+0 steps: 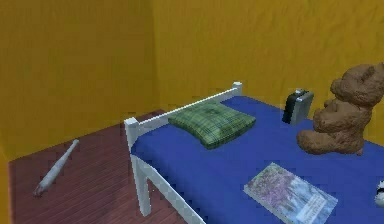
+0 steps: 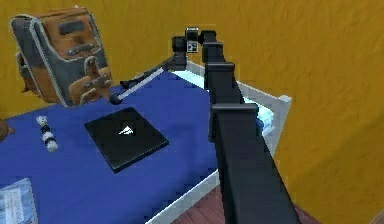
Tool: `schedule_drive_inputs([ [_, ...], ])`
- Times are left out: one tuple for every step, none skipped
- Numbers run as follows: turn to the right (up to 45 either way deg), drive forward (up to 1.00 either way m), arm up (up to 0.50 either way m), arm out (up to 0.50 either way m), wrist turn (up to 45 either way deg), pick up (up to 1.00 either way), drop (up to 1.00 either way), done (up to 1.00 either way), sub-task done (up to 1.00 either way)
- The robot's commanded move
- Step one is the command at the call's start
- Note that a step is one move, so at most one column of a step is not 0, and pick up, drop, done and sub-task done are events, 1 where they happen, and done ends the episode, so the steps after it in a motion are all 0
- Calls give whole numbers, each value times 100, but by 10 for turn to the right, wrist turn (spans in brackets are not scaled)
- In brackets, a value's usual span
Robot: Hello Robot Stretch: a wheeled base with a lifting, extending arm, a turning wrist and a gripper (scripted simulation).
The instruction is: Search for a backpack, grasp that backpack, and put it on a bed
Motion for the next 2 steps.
schedule_drive_inputs([
  [0,0,-2,0,0,0,0,0,0],
  [0,0,-32,0,0,0,0,0,0],
])
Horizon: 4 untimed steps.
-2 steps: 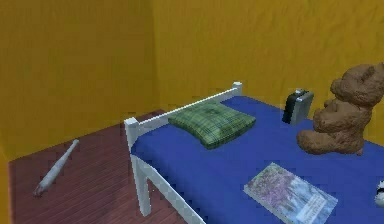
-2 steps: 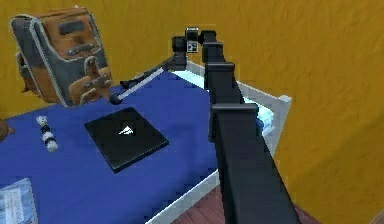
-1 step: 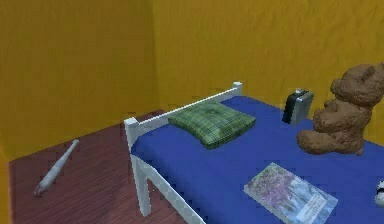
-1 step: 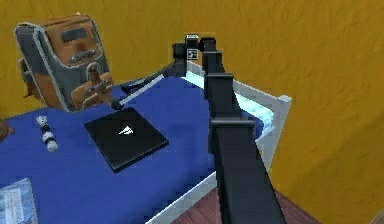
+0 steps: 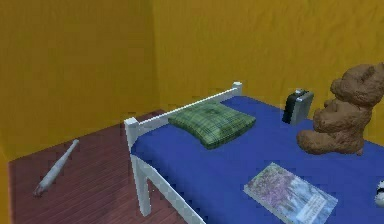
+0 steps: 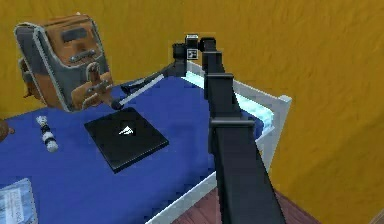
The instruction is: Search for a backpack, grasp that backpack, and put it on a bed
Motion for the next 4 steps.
schedule_drive_inputs([
  [0,0,0,0,0,0,100,0,0],
  [0,0,2,0,0,0,0,0,0],
  [0,0,0,-8,0,0,0,0,0],
  [0,0,0,0,0,0,0,100,0],
])
